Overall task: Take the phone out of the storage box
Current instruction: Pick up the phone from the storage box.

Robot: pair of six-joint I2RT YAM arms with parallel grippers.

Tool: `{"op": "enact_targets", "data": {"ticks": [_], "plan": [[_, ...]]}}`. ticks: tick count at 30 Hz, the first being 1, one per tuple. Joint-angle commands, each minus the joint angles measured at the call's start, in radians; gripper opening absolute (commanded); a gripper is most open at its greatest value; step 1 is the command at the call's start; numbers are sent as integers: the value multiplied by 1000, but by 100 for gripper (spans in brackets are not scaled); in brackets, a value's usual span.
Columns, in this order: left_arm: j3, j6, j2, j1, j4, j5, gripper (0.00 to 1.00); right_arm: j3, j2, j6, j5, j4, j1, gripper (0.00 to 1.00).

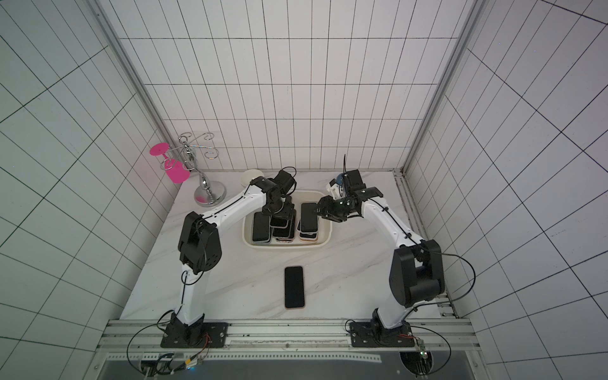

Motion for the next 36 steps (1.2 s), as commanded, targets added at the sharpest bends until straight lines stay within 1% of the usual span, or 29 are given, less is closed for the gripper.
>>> {"op": "enact_targets", "data": {"ticks": [1,5,8,15,18,24,32,36], "plan": [[-17,34,-71,1,3,43,28,131,93,78,-93,43,-25,55],[-37,44,-115,1,10,99,28,270,233,115,-198,40,-20,52],[-44,46,-130,1,11,132,28,308,291,119,-243,46,-7,52],[-48,45,-137,-7,13,174,29,287,346,102,-258,73,37,53],[-48,49,-136,-13,13,176,29,268,353,116,-275,113,52,54],[-45,49,-135,-18,16,188,28,265,383,106,-282,109,83,54],[-46,53,-145,-24,19,198,28,242,397,89,-277,96,113,50],[-52,60,-158,-24,22,207,28,232,396,70,-302,93,121,44]]}}
